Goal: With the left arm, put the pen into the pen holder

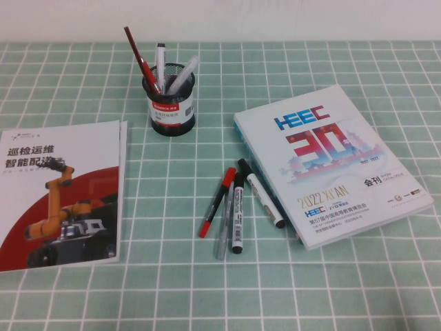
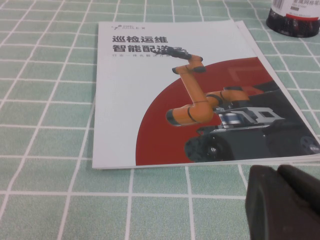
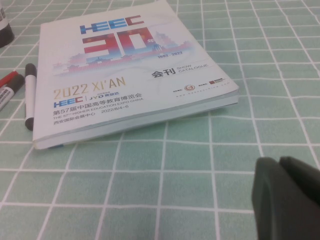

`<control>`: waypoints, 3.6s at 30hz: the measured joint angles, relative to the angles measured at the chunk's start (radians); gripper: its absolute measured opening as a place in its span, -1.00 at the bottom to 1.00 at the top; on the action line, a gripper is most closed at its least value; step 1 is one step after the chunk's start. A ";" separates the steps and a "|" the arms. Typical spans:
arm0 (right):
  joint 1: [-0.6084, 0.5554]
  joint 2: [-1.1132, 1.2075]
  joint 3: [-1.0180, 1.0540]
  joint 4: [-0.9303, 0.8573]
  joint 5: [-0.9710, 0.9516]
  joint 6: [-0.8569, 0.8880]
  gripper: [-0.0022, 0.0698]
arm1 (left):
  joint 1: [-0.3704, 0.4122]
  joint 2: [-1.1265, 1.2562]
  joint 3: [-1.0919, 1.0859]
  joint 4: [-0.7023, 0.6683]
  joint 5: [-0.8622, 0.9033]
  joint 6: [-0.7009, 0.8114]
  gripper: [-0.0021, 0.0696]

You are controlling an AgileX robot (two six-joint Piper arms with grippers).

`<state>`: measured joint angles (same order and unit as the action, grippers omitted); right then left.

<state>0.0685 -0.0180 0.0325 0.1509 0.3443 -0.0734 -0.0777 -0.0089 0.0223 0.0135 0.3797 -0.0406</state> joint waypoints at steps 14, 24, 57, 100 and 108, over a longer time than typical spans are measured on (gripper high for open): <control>0.000 0.000 0.000 0.000 0.000 0.000 -1.00 | 0.000 0.000 0.000 0.000 0.000 0.000 -0.95; 0.000 0.000 0.000 0.000 0.000 0.000 -1.00 | 0.000 0.000 0.000 0.000 0.000 0.000 -0.95; 0.000 0.000 0.000 0.000 0.000 0.000 -1.00 | 0.000 0.281 -0.281 -0.491 -0.014 -0.108 -0.95; 0.000 0.000 0.000 0.000 0.000 0.000 -1.00 | -0.517 1.988 -1.660 -0.134 0.668 0.088 -0.95; 0.000 0.000 0.000 0.000 0.000 0.000 -1.00 | -0.532 2.062 -1.759 -0.103 0.730 0.102 -0.92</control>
<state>0.0685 -0.0180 0.0325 0.1509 0.3443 -0.0734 -0.6101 2.0529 -1.7372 -0.0898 1.1100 0.0618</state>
